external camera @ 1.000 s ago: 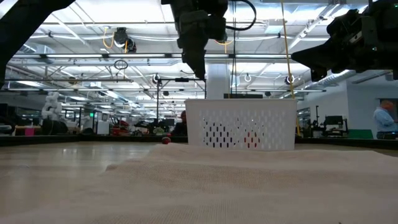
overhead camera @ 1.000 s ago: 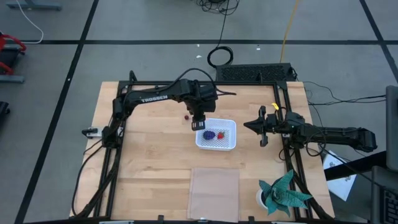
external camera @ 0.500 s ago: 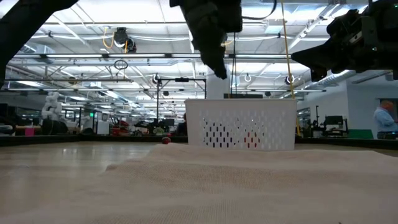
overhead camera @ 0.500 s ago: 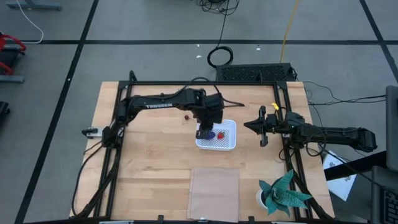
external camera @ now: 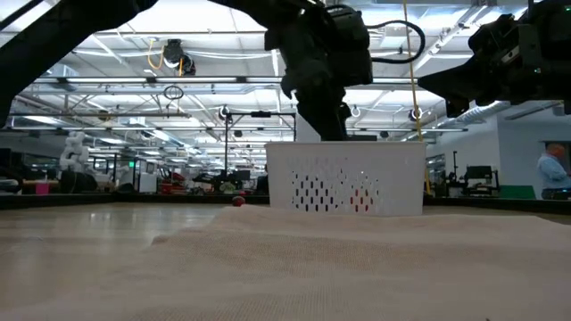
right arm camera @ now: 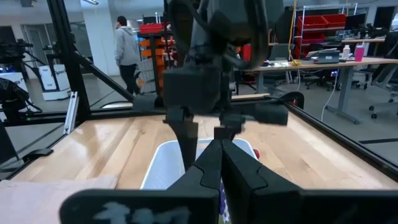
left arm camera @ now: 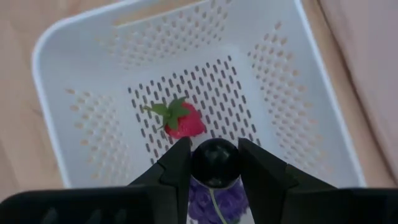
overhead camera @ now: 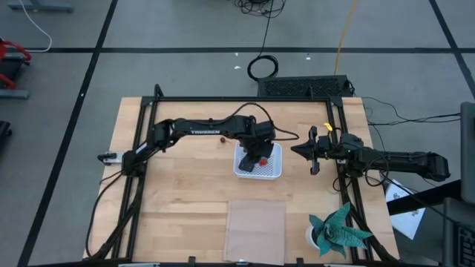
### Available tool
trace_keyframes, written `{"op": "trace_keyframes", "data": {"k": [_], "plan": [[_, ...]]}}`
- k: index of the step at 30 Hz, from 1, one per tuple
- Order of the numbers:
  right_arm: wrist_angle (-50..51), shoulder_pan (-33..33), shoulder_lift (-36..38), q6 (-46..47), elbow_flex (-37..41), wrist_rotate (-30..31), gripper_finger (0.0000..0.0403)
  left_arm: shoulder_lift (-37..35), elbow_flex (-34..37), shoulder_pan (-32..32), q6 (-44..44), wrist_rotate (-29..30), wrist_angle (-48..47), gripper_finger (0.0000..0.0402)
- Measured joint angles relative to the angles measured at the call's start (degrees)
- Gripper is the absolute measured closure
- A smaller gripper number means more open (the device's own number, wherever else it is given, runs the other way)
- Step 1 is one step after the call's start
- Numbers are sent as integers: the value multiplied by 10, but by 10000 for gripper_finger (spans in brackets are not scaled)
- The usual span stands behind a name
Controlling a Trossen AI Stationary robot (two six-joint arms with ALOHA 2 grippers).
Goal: Pick and placing Produce into tupperware
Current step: Put the black cherry into the white basket
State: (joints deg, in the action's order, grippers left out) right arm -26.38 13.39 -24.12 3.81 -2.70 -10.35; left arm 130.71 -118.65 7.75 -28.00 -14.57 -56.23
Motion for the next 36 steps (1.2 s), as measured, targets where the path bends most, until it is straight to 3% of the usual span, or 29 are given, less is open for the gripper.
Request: {"op": "trace_keyframes", "data": {"k": [11,17,23,32,36], "plan": [[0,0,0,0,0,0,403,-3,0,-1,-61,-12,2,289],[0,0,0,0,0,0,403,-3,0,-1,-57,-70,-5,289],[0,0,0,-2,0,0,403,5,0,-1,-64,-32,-13,289],[0,0,0,-2,0,0,403,5,0,-3,-175,1,-40,289],[0,0,0,-2,0,0,403,15,0,-10,-166,48,-39,289]]}}
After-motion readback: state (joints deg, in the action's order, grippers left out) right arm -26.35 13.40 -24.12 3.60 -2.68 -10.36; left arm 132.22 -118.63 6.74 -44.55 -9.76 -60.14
